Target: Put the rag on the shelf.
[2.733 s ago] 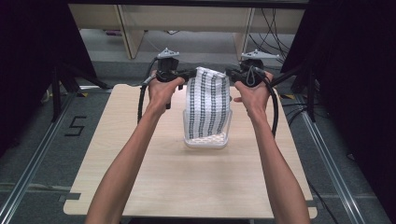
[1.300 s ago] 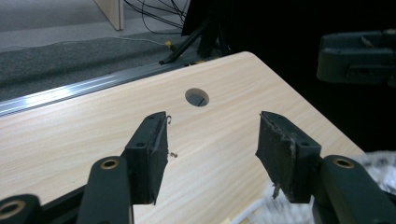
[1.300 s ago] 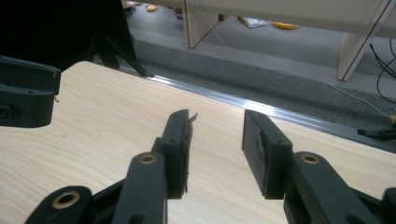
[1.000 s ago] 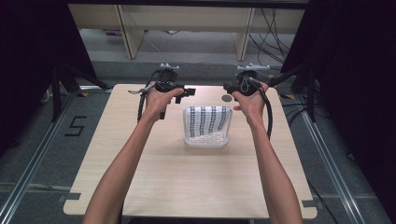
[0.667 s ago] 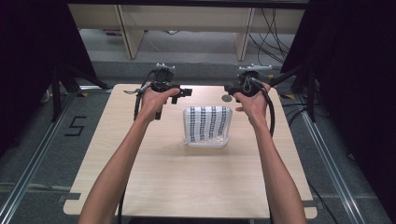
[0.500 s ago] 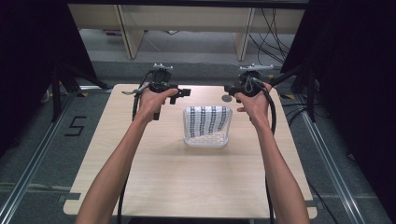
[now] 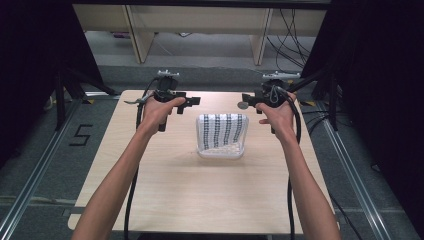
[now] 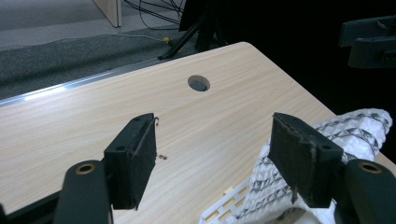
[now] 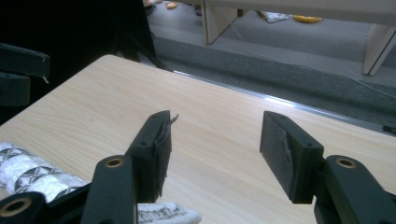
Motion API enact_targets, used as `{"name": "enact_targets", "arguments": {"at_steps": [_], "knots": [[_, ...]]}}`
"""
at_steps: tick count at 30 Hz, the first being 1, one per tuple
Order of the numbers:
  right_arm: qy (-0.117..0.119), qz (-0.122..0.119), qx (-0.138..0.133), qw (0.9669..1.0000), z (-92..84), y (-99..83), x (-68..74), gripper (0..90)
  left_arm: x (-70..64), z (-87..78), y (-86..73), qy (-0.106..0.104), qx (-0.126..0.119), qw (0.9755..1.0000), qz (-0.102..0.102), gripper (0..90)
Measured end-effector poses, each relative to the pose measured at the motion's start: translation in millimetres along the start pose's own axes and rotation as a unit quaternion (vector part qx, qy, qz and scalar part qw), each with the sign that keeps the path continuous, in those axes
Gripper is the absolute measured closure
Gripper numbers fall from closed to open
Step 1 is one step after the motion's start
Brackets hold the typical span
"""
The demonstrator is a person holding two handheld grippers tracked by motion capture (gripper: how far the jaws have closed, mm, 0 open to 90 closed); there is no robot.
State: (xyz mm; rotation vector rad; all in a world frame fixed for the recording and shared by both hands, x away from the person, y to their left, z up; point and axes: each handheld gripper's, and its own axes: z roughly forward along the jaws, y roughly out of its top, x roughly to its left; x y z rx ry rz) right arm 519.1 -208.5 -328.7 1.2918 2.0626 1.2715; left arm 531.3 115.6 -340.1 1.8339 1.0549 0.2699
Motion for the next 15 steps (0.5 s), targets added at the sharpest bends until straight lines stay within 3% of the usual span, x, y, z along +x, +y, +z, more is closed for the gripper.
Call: {"name": "enact_targets", "arguments": {"at_steps": [4,8,10,12,14,15], "knots": [[0.004,0.014,0.002,0.9999,-2.0,-0.7,1.4,42.5,-0.9,-3.2,-2.5,-0.004,0.003,1.0,0.006,29.6],[0.012,0.004,0.001,0.9999,-3.9,-0.1,4.1,40.0,-3.2,-7.1,-4.6,-0.014,0.003,0.9999,0.008,28.0],[0.013,0.002,-0.004,0.9999,-5.5,0.0,6.6,38.6,-6.1,-9.3,-6.7,-0.026,-0.007,0.9996,-0.009,27.1],[0.017,0.002,-0.003,0.9999,-7.1,-0.6,8.5,37.8,-9.3,-12.4,-9.0,-0.027,-0.009,0.9995,-0.011,26.6],[0.022,-0.005,-0.002,0.9997,-8.6,-1.1,9.5,37.0,-11.7,-15.5,-10.8,-0.027,-0.006,0.9996,-0.003,25.9],[0.022,0.007,-0.001,0.9997,-10.1,-1.9,12.2,36.6,-12.8,-16.9,-11.9,-0.025,-0.006,0.9997,-0.004,25.6]]}}
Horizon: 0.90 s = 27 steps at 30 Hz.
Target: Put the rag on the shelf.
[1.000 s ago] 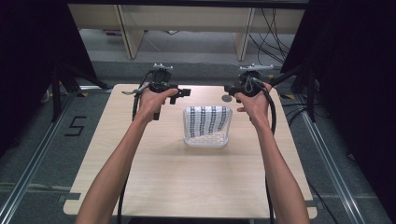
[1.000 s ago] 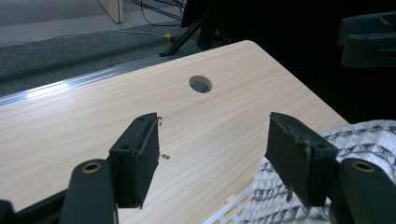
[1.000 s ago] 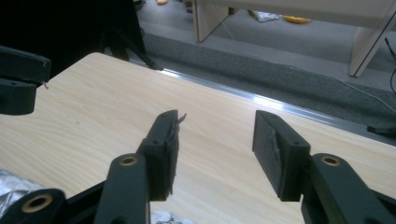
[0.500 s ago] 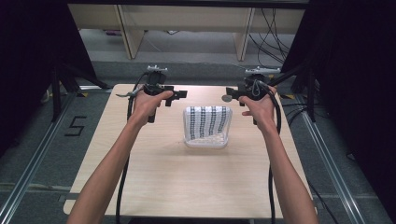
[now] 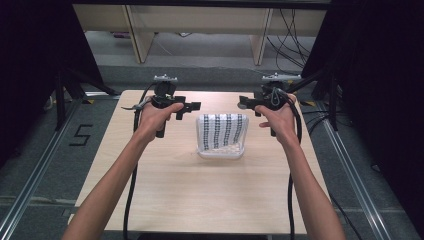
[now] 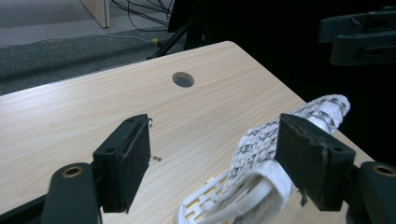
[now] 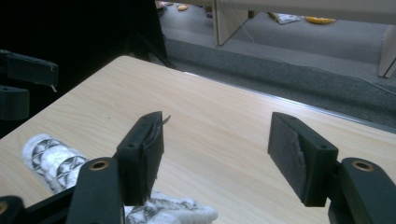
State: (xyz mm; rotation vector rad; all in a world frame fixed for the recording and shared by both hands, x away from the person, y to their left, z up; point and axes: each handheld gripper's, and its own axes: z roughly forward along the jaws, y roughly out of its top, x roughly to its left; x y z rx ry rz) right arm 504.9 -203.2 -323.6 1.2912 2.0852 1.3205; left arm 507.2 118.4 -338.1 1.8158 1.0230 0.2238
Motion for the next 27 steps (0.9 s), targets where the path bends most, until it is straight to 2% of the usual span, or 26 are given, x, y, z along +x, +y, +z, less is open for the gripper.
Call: {"name": "enact_targets", "arguments": {"at_steps": [2,3,7,12,13,14,15,17,18,27], "knots": [[0.002,-0.01,-0.002,1.0,-1.3,-0.7,-0.6,35.7,-1.4,-2.3,-1.4,0.001,0.004,1.0,0.0,24.4],[0.003,-0.01,-0.003,0.9999,-1.7,-1.1,-0.2,35.2,-2.8,-3.9,-2.2,0.006,0.001,1.0,0.001,24.3],[0.008,-0.003,-0.007,0.9999,-6.4,-3.1,2.5,34.0,-7.1,-9.7,-5.9,-0.002,-0.002,1.0,0.007,24.2],[0.01,-0.004,-0.005,0.9999,-11.3,-7.0,5.5,32.4,-12.9,-15.8,-12.9,0.004,0.001,0.9998,0.019,23.7],[0.016,-0.009,-0.008,0.9998,-11.5,-7.5,4.9,32.5,-13.9,-17.1,-14.1,0.005,0.0,0.9998,0.021,23.6],[0.016,-0.003,-0.009,0.9998,-12.6,-8.3,6.2,32.2,-14.8,-18.5,-15.1,0.003,0.0,0.9998,0.021,23.6],[0.014,-0.01,-0.013,0.9998,-12.8,-8.9,6.3,31.6,-15.2,-20.0,-15.8,-0.001,-0.001,0.9997,0.024,23.6],[0.012,-0.013,-0.011,0.9998,-15.1,-9.1,7.9,31.6,-17.1,-22.7,-17.7,0.004,-0.004,0.9996,0.028,23.6],[0.017,-0.005,-0.012,0.9998,-15.3,-9.6,9.3,31.5,-17.8,-23.6,-18.7,0.005,-0.004,0.9995,0.03,23.6],[0.023,-0.019,-0.016,0.9994,-21.9,-10.8,16.9,31.5,-23.1,-27.6,-28.0,-0.002,-0.007,0.9993,0.038,23.6]]}}
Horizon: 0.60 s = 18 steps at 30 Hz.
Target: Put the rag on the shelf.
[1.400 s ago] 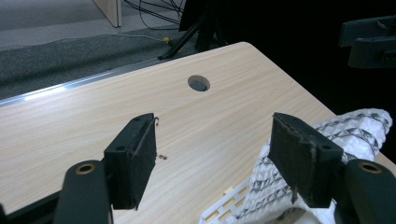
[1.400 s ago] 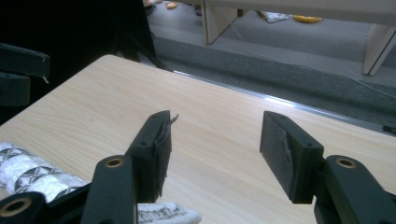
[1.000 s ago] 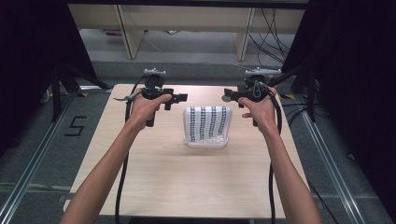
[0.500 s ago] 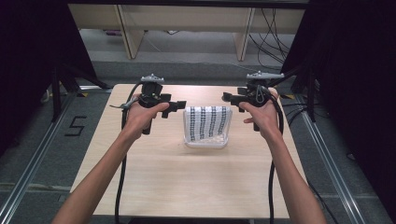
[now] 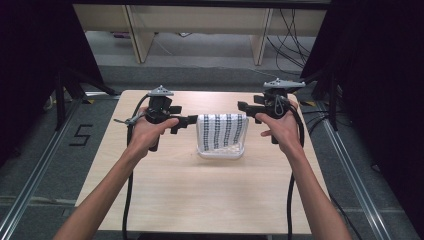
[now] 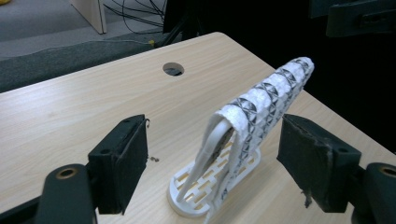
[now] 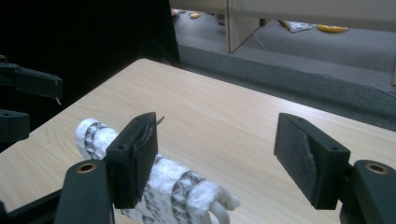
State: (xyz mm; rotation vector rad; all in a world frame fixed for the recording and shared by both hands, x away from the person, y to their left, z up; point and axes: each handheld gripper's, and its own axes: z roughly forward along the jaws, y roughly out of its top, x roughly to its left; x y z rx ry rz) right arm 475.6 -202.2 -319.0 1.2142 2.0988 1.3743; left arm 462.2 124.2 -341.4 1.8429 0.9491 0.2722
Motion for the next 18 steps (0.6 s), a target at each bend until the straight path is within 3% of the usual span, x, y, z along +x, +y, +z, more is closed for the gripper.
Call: {"name": "enact_targets", "arguments": {"at_steps": [18], "knots": [[0.011,-0.012,-0.013,0.9998,-16.8,-15.0,15.3,29.4,-20.1,-18.5,-25.8,-0.028,-0.01,0.9994,0.015,22.3]]}}
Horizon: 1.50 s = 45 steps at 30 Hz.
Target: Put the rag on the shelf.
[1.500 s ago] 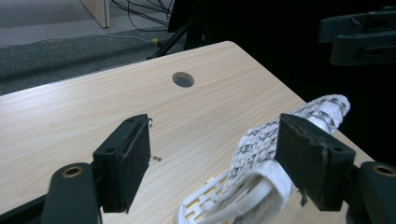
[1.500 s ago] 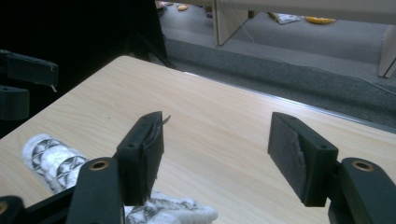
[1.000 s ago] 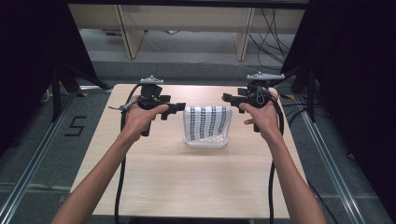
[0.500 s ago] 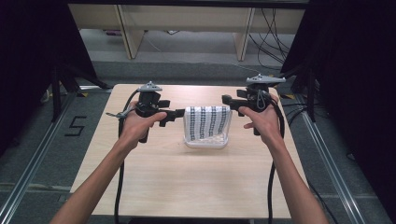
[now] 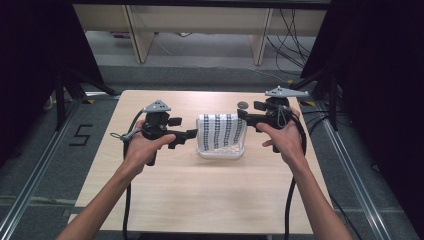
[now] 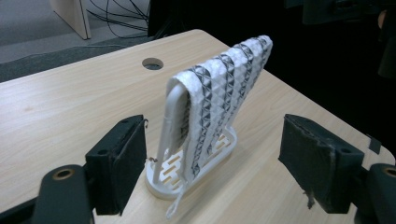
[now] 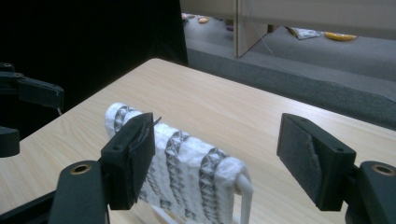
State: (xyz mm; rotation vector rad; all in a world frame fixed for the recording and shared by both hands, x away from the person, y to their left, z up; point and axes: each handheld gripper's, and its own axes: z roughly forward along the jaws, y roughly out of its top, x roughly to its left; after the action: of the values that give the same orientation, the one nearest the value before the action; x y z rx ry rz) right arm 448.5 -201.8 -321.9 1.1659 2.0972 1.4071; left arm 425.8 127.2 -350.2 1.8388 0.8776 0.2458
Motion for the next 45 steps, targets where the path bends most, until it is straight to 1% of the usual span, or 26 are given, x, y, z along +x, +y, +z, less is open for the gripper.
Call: {"name": "enact_targets", "arguments": {"at_steps": [2,3,6,7,11,12,13,15,16,17,20,21,22,27,28,31,32,34,36,37,38,40,41,43,44,45], "knots": [[-0.002,0.007,0.004,1.0,-0.8,-0.9,2.0,29.4,-1.5,-1.3,-4.3,-0.005,0.004,1.0,0.004,22.4],[-0.001,-0.018,-0.003,0.9998,0.1,-3.1,0.9,29.5,-2.3,-1.6,-5.9,-0.007,0.007,0.9999,0.006,22.3],[0.002,-0.012,0.001,0.9999,-1.2,-6.6,3.9,29.8,-5.4,-3.8,-10.6,-0.007,0.006,0.9999,0.013,22.4],[0.002,-0.01,0.002,1.0,-2.2,-7.8,5.4,29.8,-6.7,-4.8,-12.5,-0.019,0.004,0.9998,0.009,22.3],[0.003,-0.016,0.004,0.9999,-3.6,-13.3,7.1,29.8,-11.8,-6.6,-18.5,-0.03,0.005,0.9995,0.011,22.2],[0.009,-0.006,0.008,0.9999,-4.0,-14.4,8.7,29.9,-12.4,-6.7,-19.9,-0.034,0.006,0.9994,0.011,22.2],[0.007,-0.02,0.003,0.9998,-4.1,-15.5,7.9,29.9,-13.6,-7.5,-20.8,-0.029,0.009,0.9995,0.013,22.2],[0.015,-0.017,0.001,0.9998,-4.9,-18.1,9.9,30.2,-15.0,-8.2,-23.0,-0.035,0.008,0.9992,0.014,22.2],[0.014,-0.008,0.004,0.9999,-5.8,-18.8,11.5,30.3,-16.4,-8.4,-24.4,-0.034,0.005,0.9993,0.013,22.2],[0.014,-0.017,0.002,0.9998,-6.2,-19.7,10.8,30.3,-16.8,-8.7,-25.5,-0.04,0.006,0.9991,0.014,22.2],[0.015,-0.009,0.005,0.9998,-7.8,-22.7,13.4,30.3,-20.2,-10.4,-28.4,-0.034,0.006,0.9992,0.021,22.1],[0.019,-0.02,-0.002,0.9996,-6.9,-23.9,12.4,30.3,-20.9,-11.8,-28.5,-0.035,0.011,0.999,0.026,21.8],[0.022,-0.009,0.002,0.9997,-7.8,-24.9,14.1,30.4,-21.3,-12.6,-29.3,-0.036,0.007,0.9989,0.03,21.7],[0.025,-0.017,-0.003,0.9996,-9.5,-31.4,15.8,30.4,-25.2,-19.7,-35.1,-0.033,0.008,0.9989,0.033,21.5],[0.027,-0.008,-0.001,0.9996,-10.3,-32.7,17.7,30.3,-25.4,-20.2,-37.4,-0.037,0.007,0.9988,0.032,21.5],[0.035,-0.006,0.003,0.9994,-11.3,-37.0,19.3,30.3,-26.9,-22.2,-44.0,-0.042,0.011,0.9985,0.032,21.5],[0.029,-0.018,0.0,0.9994,-12.3,-38.3,19.2,30.3,-26.8,-22.4,-46.5,-0.049,0.01,0.9983,0.031,21.5],[0.038,-0.018,-0.005,0.9991,-12.5,-41.3,20.9,30.3,-27.6,-23.7,-51.6,-0.044,0.012,0.9985,0.031,21.5],[0.034,-0.023,-0.004,0.9991,-14.4,-44.0,22.7,30.3,-28.4,-24.6,-56.8,-0.042,0.014,0.9985,0.033,21.6],[0.039,-0.012,0.0,0.9992,-15.4,-45.8,25.3,30.3,-28.4,-24.6,-59.4,-0.045,0.015,0.9983,0.033,21.6],[0.045,-0.021,0.002,0.9988,-15.6,-46.6,24.8,30.3,-28.7,-24.5,-62.0,-0.046,0.014,0.9983,0.034,21.6],[0.048,-0.015,0.002,0.9987,-16.6,-50.0,27.4,30.3,-30.5,-24.3,-67.4,-0.046,0.015,0.9982,0.036,21.7],[0.046,-0.026,0.003,0.9986,-17.7,-50.9,27.5,30.3,-30.8,-24.2,-70.2,-0.049,0.016,0.9979,0.039,21.7],[0.054,-0.016,0.009,0.9984,-20.2,-54.7,31.8,30.3,-33.2,-25.1,-76.7,-0.047,0.021,0.9979,0.04,21.7],[0.049,-0.02,0.002,0.9986,-20.0,-56.9,32.9,30.2,-33.8,-24.9,-78.6,-0.049,0.02,0.9978,0.039,21.7],[0.055,-0.026,0.007,0.9981,-20.3,-57.5,32.6,30.2,-34.4,-24.7,-81.0,-0.052,0.017,0.9977,0.04,21.7]]}}
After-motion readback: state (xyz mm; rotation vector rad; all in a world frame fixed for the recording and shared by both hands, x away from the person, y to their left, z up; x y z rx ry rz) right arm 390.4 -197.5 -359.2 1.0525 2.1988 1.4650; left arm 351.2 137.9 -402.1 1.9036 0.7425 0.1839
